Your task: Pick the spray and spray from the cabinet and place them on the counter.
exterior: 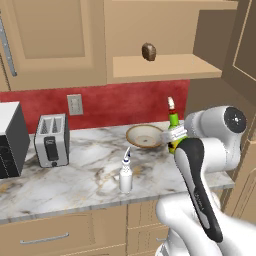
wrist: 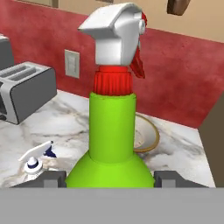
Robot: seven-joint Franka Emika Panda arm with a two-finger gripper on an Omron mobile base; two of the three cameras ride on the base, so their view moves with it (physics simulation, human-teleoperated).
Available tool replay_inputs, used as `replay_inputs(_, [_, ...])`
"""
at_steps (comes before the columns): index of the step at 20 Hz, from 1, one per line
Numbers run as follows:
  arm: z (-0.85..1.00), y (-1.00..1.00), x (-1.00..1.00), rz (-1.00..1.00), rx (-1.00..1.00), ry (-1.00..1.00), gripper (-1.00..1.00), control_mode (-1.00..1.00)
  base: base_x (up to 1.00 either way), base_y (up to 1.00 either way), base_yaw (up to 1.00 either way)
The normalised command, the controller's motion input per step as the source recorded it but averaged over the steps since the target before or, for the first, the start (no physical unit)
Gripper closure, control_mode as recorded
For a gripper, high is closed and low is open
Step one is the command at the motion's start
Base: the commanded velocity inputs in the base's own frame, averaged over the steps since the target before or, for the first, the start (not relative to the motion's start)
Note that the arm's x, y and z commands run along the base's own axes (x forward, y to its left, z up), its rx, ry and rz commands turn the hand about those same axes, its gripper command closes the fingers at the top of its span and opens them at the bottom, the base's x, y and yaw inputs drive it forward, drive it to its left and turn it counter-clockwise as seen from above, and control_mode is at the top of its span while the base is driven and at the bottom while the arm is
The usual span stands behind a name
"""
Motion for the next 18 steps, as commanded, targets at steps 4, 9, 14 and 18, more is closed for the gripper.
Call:
replay_inputs(4, [-0.59,-0.21,0.01,-0.10,0.04,0.00,1.00,-1.00,0.00,0.00,0.00])
replay_inputs(9, [-0.54,-0.26,0.00,-0.19,0.04,-0.05,1.00,-1.00,0.00,0.00,0.00])
replay_inputs(14, [-0.39,-0.08,0.00,-0.13,0.01,-0.10,1.00,-1.00,0.00,0.00,0.00])
replay_inputs(18, [-0.31,0.03,0.01,-0.13,0.01,-0.11,1.00,-1.00,0.00,0.00,0.00])
